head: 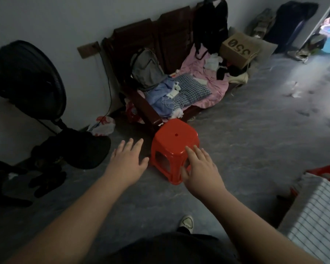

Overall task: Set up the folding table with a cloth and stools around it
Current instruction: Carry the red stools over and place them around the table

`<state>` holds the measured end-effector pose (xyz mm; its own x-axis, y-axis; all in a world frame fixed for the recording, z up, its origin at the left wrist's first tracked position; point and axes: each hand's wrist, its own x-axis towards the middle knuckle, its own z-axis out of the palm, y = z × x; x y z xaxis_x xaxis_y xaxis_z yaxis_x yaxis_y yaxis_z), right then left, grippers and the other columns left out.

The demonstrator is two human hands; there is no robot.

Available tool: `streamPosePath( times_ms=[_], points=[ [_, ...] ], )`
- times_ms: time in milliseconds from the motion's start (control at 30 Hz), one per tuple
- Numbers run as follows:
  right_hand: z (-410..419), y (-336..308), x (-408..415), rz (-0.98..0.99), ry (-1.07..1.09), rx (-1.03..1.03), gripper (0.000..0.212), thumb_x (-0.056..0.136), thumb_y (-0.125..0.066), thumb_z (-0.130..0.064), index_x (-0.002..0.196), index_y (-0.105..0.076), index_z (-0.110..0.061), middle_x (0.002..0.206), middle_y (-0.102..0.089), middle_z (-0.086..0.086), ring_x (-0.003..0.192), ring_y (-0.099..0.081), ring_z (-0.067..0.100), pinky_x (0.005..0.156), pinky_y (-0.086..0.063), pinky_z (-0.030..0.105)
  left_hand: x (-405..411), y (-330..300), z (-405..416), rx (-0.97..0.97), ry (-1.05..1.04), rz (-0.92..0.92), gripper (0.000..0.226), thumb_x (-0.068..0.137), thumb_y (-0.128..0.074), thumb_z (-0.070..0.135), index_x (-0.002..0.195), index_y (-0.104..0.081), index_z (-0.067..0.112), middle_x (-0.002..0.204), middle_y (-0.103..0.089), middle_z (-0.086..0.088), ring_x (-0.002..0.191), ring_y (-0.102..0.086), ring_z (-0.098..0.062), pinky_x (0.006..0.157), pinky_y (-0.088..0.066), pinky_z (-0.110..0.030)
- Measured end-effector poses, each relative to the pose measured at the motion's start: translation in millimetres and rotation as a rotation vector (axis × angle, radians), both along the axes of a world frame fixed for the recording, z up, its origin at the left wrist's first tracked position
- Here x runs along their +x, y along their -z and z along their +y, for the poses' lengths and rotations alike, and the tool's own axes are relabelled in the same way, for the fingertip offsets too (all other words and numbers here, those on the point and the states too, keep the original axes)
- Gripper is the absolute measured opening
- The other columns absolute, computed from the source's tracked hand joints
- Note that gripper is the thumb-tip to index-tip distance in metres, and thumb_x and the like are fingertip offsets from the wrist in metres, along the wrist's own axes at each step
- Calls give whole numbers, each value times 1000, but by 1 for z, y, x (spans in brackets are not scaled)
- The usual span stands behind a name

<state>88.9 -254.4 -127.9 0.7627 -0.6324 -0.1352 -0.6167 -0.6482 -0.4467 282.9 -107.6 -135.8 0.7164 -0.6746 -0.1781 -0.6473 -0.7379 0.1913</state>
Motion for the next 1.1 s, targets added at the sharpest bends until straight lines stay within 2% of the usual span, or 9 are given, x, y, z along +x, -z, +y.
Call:
streamPosePath(
  times_ms=[200, 433, 600, 733, 900, 1100],
  points=[
    [-90, 11, 50, 70, 21, 40, 71, 95, -48, -46, 158, -21, -26, 166, -21, 2, 153, -13, 25, 122, -20, 47, 49, 8, -80, -2, 15, 21, 73, 95, -43, 56, 157, -12, 33, 165, -18, -5, 152, -12, -28, 121, -20, -50],
    [-143, 47, 110, 113, 137, 166, 69, 95, -50, -43, 157, -25, -24, 164, -26, 4, 152, -17, 26, 121, -22, 47, 122, 45, -153, 52, 104, 111, 73, 95, -44, 53, 158, -14, 30, 165, -20, -7, 152, -12, -30, 121, -21, -51],
    [-173, 82, 165, 163, 256, 182, 69, 96, -50, -40, 157, -24, -23, 164, -25, 7, 152, -18, 26, 122, -21, 45, 189, 86, -209, 78, 243, 190, 73, 96, -46, 52, 158, -14, 29, 165, -20, -7, 152, -13, -29, 121, -20, -50],
    [-195, 110, 209, 206, 430, 246, 69, 95, -53, -35, 157, -26, -20, 163, -26, 9, 151, -19, 27, 123, -19, 41, 243, 123, -253, 181, 364, 272, 76, 96, -46, 52, 158, -9, 30, 166, -14, -7, 152, -12, -29, 121, -20, -50],
    [-219, 163, 255, 230, 591, 342, 70, 93, -56, -33, 155, -29, -18, 161, -30, 11, 147, -26, 29, 119, -26, 45, 296, 176, -307, 264, 530, 255, 77, 95, -49, 49, 158, -12, 26, 165, -18, -11, 150, -16, -33, 120, -23, -51],
    [-245, 279, 284, 240, 686, 444, 71, 90, -59, -29, 154, -31, -18, 161, -28, 11, 145, -27, 30, 117, -30, 47, 327, 289, -365, 309, 549, 330, 80, 94, -53, 47, 159, -10, 27, 166, -13, -11, 150, -15, -32, 120, -23, -50]
  ],
)
